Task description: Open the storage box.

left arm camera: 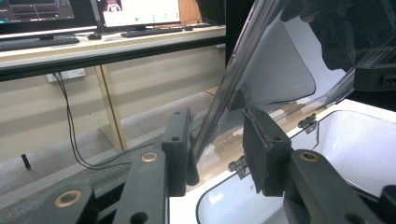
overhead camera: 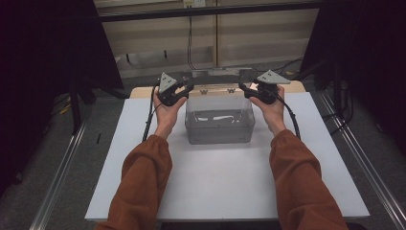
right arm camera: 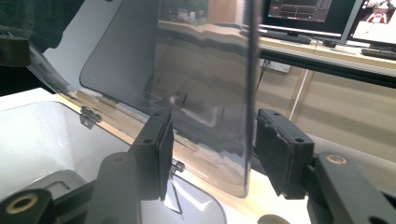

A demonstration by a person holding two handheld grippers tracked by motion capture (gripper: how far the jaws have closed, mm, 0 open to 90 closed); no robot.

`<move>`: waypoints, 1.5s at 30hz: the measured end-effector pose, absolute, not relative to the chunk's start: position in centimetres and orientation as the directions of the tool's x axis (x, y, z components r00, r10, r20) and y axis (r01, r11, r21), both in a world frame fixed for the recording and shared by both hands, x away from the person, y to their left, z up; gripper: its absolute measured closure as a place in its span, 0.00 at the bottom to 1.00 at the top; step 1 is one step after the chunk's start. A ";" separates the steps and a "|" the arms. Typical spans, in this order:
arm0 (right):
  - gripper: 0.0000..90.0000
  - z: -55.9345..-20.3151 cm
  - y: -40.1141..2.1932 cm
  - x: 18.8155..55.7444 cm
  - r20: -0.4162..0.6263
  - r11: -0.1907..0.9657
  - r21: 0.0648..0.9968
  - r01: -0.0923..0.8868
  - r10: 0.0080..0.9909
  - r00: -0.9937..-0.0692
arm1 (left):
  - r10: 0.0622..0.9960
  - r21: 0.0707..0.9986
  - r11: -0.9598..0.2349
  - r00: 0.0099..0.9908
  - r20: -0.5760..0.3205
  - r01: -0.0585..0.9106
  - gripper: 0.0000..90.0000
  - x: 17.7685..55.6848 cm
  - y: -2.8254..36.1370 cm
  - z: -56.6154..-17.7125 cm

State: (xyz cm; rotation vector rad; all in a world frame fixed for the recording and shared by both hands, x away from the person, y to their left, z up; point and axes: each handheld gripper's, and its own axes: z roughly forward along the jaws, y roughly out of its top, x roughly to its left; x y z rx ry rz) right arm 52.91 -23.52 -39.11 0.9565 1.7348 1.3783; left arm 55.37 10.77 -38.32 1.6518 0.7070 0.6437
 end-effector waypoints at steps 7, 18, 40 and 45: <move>0.52 -39.3 -23.6 53.2 -0.091 0.165 0.979 0.123 0.883 -0.460 | 0.751 0.984 -0.133 0.660 0.021 0.121 0.71 55.6 10.7 -38.4; 0.62 -38.9 -23.5 53.8 -0.111 0.190 0.975 0.116 0.867 -0.486 | 0.758 0.982 -0.134 0.652 0.014 0.136 0.74 56.1 10.7 -38.3; 0.64 -38.9 -23.5 54.6 -0.060 0.134 0.983 0.126 0.879 -0.473 | 0.773 0.973 -0.130 0.634 -0.020 0.189 0.59 57.3 10.2 -39.5; 0.64 -38.8 -23.5 54.8 -0.059 0.135 0.983 0.128 0.880 -0.471 | 0.766 0.969 -0.149 0.643 -0.012 0.197 0.61 57.5 10.1 -40.1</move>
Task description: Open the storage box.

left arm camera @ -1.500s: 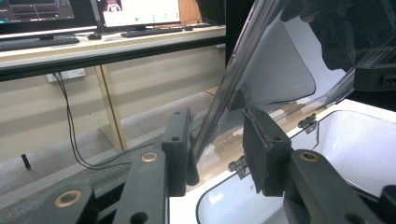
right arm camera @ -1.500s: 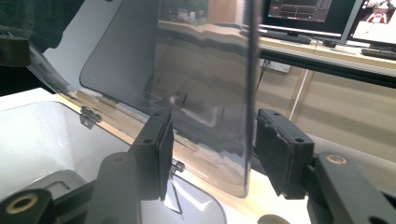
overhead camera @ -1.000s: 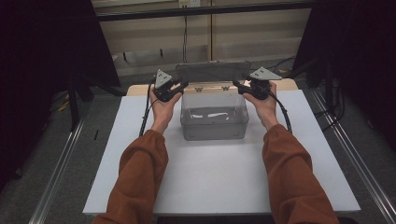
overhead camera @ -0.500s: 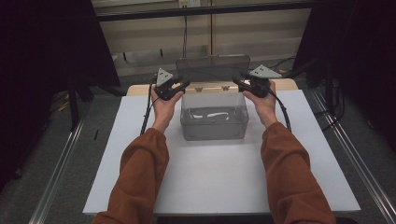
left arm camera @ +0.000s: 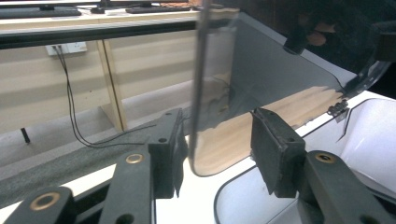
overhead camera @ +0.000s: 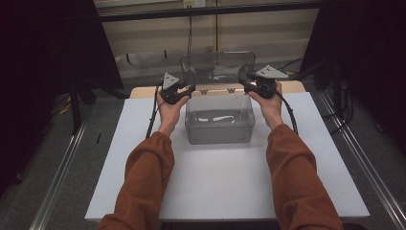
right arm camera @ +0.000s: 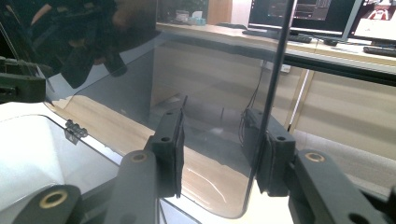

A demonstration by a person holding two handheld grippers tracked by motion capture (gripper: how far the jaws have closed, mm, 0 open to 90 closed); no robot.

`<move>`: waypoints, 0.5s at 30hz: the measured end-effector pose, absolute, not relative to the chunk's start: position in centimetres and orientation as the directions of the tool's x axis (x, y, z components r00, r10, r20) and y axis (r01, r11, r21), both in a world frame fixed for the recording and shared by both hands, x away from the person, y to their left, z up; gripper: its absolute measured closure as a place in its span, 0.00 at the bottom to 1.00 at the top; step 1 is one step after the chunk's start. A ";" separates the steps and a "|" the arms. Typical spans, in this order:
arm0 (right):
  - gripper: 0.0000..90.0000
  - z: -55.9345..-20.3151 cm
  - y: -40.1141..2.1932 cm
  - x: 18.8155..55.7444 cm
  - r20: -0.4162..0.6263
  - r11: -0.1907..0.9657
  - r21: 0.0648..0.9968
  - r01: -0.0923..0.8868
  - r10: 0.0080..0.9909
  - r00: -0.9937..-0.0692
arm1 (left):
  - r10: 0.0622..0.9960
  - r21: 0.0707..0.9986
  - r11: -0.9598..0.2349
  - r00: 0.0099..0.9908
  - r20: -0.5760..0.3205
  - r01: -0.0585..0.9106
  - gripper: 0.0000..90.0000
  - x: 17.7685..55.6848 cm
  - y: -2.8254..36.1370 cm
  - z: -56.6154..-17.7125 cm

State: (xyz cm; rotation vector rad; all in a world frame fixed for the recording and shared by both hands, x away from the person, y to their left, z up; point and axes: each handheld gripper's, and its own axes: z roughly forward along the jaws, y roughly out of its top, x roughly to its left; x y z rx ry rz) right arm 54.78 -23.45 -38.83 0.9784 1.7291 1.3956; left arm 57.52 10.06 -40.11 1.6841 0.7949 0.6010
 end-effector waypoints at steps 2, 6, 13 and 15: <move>0.64 -38.8 -23.4 54.9 -0.059 0.134 0.983 0.128 0.882 -0.468 | 0.767 0.970 -0.145 0.642 -0.014 0.195 0.62 57.6 9.8 -40.2; 0.64 -38.8 -23.4 55.0 -0.052 0.127 0.983 0.131 0.883 -0.467 | 0.775 0.967 -0.149 0.632 -0.014 0.205 0.63 57.7 9.8 -40.3; 0.64 -38.9 -23.4 55.1 -0.045 0.119 0.984 0.133 0.885 -0.463 | 0.771 0.962 -0.158 0.636 -0.019 0.221 0.62 58.0 9.5 -40.8; 0.63 -38.9 -23.4 55.1 -0.043 0.117 0.984 0.132 0.885 -0.464 | 0.771 0.963 -0.156 0.637 -0.021 0.221 0.62 58.1 9.4 -40.8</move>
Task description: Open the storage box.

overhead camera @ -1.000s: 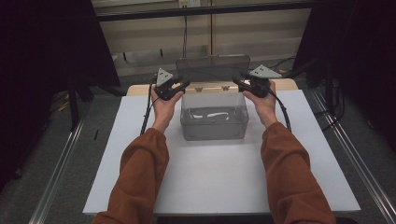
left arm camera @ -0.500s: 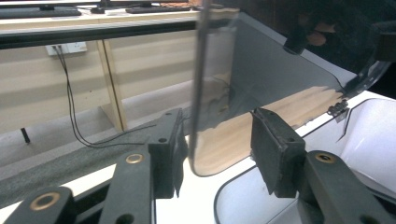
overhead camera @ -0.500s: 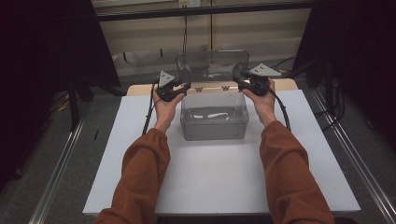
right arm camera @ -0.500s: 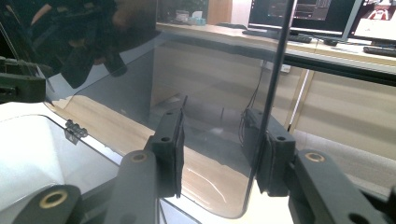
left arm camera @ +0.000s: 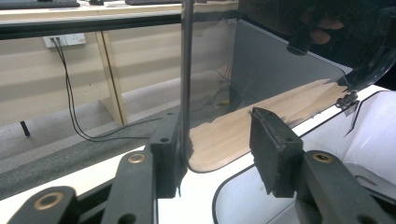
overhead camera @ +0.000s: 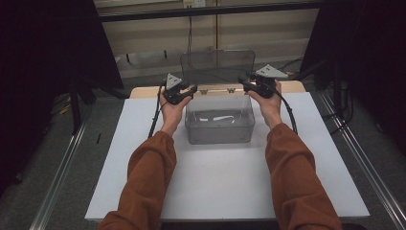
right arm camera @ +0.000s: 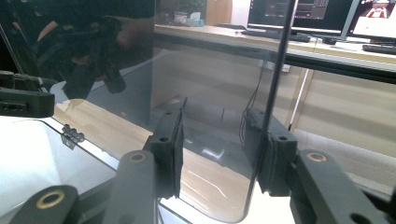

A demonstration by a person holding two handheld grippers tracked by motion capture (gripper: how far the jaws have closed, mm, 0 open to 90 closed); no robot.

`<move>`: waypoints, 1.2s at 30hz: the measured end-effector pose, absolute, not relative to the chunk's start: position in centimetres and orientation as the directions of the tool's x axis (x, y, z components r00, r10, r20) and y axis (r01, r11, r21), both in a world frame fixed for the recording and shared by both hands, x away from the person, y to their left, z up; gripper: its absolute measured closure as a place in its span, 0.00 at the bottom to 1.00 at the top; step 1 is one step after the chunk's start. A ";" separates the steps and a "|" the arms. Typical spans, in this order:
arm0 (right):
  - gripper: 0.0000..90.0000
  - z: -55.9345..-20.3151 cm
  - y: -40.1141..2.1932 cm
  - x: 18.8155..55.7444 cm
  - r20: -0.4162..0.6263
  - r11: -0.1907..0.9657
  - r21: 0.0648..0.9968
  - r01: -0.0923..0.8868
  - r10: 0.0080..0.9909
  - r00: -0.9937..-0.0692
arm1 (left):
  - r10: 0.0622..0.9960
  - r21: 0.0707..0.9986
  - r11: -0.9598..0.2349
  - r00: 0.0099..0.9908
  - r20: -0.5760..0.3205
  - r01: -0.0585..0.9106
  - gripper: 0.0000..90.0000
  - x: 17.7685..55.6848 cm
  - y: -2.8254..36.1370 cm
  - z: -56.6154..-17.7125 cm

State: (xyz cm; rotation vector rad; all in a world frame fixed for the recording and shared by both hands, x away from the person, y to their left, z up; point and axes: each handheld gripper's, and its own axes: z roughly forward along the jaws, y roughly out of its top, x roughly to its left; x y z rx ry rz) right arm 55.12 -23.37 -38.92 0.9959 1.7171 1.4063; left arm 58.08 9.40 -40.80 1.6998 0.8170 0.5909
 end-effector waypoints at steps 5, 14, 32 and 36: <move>0.61 -39.1 -23.4 55.3 -0.041 0.118 0.983 0.138 0.886 -0.462 | 0.776 0.962 -0.150 0.630 -0.027 0.227 0.65 58.2 9.3 -40.7; 0.57 -40.1 -23.2 55.6 -0.011 0.100 0.980 0.170 0.886 -0.464 | 0.776 0.959 -0.129 0.628 -0.060 0.250 0.59 58.2 9.2 -40.6; 0.49 -41.1 -23.0 56.0 0.019 0.082 0.976 0.200 0.889 -0.458 | 0.765 0.959 -0.140 0.641 -0.054 0.248 0.49 58.4 8.7 -40.7; 0.47 -41.2 -22.8 56.0 0.019 0.085 0.975 0.205 0.889 -0.457 | 0.764 0.958 -0.141 0.643 -0.055 0.249 0.43 58.3 8.5 -40.7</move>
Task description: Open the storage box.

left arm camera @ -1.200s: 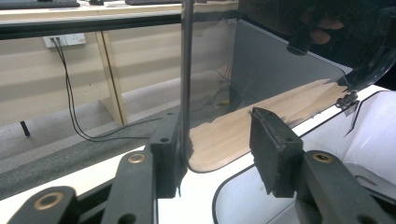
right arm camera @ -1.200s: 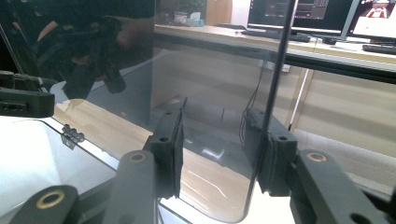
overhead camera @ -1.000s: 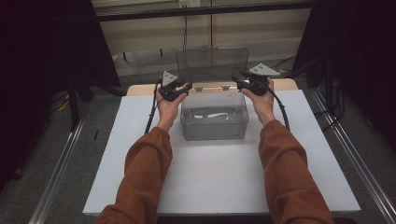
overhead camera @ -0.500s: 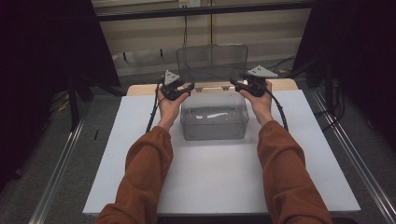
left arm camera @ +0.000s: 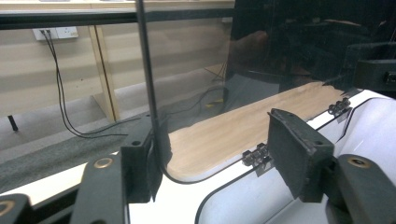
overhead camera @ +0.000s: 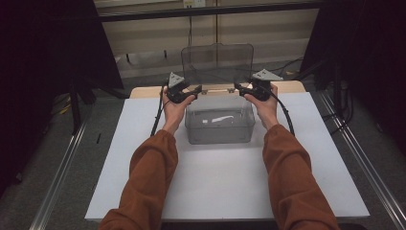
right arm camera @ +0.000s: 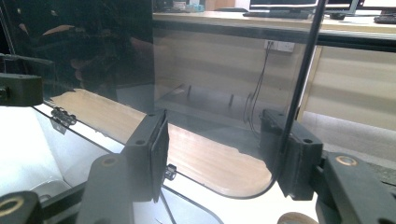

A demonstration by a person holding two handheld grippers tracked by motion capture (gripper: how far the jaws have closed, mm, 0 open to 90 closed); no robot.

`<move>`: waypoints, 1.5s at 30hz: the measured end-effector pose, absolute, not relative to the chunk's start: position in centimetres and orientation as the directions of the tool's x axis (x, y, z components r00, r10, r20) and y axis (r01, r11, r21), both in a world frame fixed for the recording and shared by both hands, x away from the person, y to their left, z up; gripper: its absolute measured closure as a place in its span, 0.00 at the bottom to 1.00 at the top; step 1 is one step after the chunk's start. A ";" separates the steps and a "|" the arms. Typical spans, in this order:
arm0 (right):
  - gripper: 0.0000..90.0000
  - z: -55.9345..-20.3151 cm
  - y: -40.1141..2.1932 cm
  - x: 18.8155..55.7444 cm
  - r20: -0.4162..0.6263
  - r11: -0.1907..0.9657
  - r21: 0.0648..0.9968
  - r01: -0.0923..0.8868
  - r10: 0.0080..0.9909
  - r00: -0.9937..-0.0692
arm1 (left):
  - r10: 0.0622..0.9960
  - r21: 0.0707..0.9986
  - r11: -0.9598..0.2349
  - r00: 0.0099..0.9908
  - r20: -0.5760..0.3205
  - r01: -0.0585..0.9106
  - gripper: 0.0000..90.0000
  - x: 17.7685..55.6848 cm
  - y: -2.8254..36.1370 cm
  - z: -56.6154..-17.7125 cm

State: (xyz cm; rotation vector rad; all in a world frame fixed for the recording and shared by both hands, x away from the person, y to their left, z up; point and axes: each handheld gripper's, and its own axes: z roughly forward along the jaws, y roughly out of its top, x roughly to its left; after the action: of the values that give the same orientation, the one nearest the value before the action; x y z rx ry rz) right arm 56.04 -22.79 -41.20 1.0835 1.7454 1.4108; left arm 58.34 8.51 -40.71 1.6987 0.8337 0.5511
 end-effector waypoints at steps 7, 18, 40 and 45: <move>0.44 -41.4 -22.6 56.3 0.030 0.078 0.973 0.217 0.890 -0.454 | 0.752 0.958 -0.154 0.658 -0.046 0.242 0.40 58.4 8.6 -40.7; 0.42 -41.7 -22.5 56.4 0.029 0.084 0.971 0.224 0.887 -0.460 | 0.749 0.956 -0.158 0.661 -0.048 0.248 0.37 58.6 8.7 -41.1; 0.42 -42.3 -22.6 56.8 0.046 0.071 0.970 0.234 0.887 -0.459 | 0.742 0.946 -0.194 0.670 -0.031 0.259 0.30 58.7 8.4 -41.8; 0.42 -42.5 -22.6 56.9 0.055 0.061 0.970 0.234 0.887 -0.459 | 0.740 0.946 -0.196 0.672 -0.031 0.259 0.29 58.8 8.5 -41.9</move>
State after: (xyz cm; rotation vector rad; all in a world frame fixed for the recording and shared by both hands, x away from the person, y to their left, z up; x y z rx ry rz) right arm 56.92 -22.63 -42.45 1.1210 1.7555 1.4288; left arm 58.79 8.46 -41.93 1.7616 0.8036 0.5334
